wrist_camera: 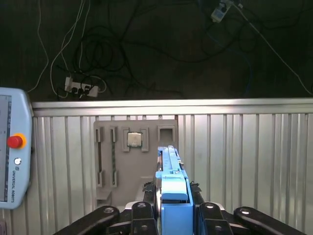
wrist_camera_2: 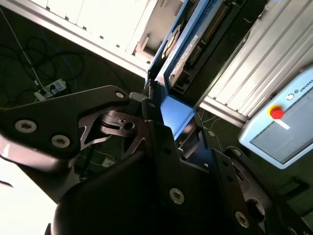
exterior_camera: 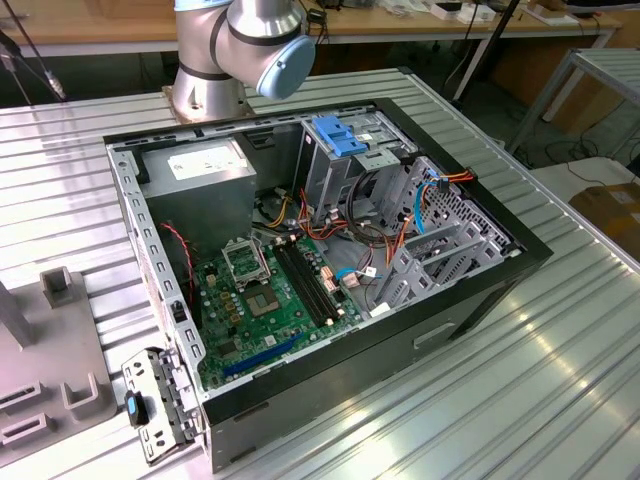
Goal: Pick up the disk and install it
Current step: 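Pick up the disk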
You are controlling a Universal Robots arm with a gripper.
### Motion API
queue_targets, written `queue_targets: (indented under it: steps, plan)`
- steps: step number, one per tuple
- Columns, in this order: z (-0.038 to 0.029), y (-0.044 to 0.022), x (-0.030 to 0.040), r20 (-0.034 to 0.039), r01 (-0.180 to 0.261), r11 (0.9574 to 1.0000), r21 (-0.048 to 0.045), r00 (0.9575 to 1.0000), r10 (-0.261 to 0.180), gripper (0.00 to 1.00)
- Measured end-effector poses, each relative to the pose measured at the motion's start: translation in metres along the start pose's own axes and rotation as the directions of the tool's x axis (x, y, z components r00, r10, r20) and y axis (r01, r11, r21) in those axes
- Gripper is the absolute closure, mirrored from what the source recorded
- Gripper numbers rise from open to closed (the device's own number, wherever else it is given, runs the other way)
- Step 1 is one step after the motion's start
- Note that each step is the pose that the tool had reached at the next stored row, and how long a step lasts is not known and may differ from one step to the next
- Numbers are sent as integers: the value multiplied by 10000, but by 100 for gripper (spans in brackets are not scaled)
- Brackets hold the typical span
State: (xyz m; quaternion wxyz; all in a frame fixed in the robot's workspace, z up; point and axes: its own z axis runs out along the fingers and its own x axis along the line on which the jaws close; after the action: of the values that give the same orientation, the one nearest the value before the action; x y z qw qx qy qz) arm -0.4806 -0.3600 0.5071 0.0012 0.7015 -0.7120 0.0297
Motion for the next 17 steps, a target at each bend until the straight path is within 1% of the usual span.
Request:
queue_targets:
  steps: [3, 4, 9, 10, 17]
  plan:
    - [-109, -5, 5, 0, 0, 10000, -2, 10000, 0, 63]
    - [-177, -8, 8, -1, 0, 10000, -3, 10000, 0, 63]
    - [-343, -14, 15, -14, 1, 10000, -3, 10000, -1, 63]
    - [-365, -16, 16, -27, 2, 10000, -3, 10000, -2, 63]
    - [-368, -15, 16, -51, 3, 10000, -2, 10000, -3, 63]
